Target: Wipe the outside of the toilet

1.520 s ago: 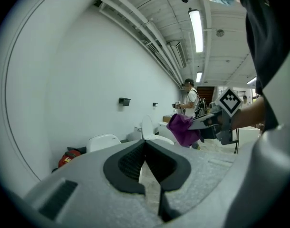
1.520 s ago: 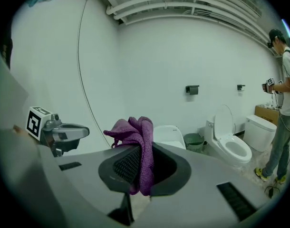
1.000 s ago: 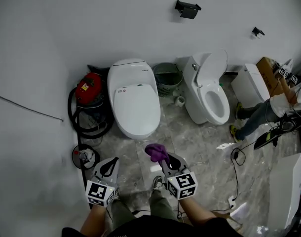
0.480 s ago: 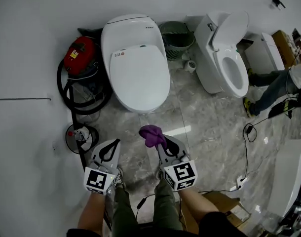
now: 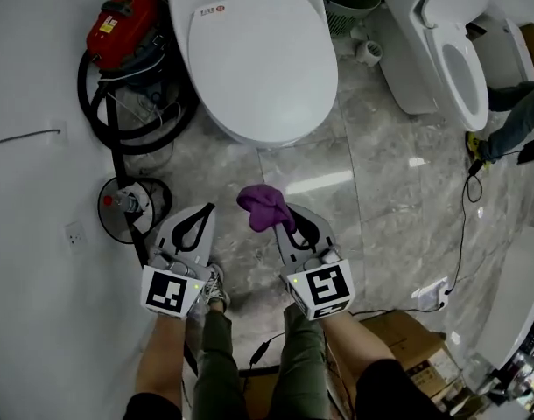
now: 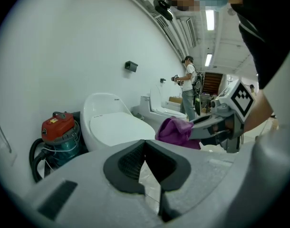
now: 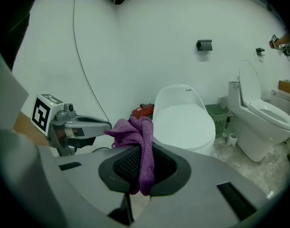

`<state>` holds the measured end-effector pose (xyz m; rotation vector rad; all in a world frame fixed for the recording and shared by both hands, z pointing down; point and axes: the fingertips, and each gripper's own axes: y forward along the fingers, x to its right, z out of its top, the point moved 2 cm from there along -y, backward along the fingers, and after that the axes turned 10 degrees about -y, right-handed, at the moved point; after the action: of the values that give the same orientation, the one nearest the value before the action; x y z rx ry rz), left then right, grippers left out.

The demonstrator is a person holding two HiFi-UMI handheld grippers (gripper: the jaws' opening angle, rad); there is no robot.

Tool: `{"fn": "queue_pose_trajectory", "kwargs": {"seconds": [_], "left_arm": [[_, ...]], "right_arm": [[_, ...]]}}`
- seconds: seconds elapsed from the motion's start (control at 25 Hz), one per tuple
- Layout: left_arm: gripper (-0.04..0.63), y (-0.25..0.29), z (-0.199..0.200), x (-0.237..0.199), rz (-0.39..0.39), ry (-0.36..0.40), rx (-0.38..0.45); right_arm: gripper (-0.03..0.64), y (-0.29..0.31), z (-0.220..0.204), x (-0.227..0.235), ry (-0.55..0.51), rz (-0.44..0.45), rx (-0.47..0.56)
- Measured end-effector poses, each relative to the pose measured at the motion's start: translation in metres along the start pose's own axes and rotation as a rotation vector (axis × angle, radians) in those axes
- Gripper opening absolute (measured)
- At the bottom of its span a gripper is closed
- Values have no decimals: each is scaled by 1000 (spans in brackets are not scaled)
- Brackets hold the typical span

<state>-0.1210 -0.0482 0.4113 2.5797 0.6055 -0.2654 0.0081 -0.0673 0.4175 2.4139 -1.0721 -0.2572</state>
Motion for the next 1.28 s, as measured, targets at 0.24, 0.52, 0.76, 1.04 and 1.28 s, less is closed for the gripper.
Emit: {"fn": "queue_pose_trajectory", "kwargs": {"seconds": [0.24,0.52,0.76,1.04,1.28], "left_arm": [[3,24,-41,-16,19,-35,28],[3,43,-76,-13,55,-63,76],[3,62,-100,-27,76,-19,111],[3,93,-139,-53,99,10,133],[3,118,-162,-70,94,5,161]], "right_arm": [[40,41,-38,-3,-34,29,-7],[40,71,-67,1,-60,39,30],[40,100,-89,6,-108,47,75],[40,145,-113,18,-159,51,139],[40,175,-132,19,-203,100,194]]}}
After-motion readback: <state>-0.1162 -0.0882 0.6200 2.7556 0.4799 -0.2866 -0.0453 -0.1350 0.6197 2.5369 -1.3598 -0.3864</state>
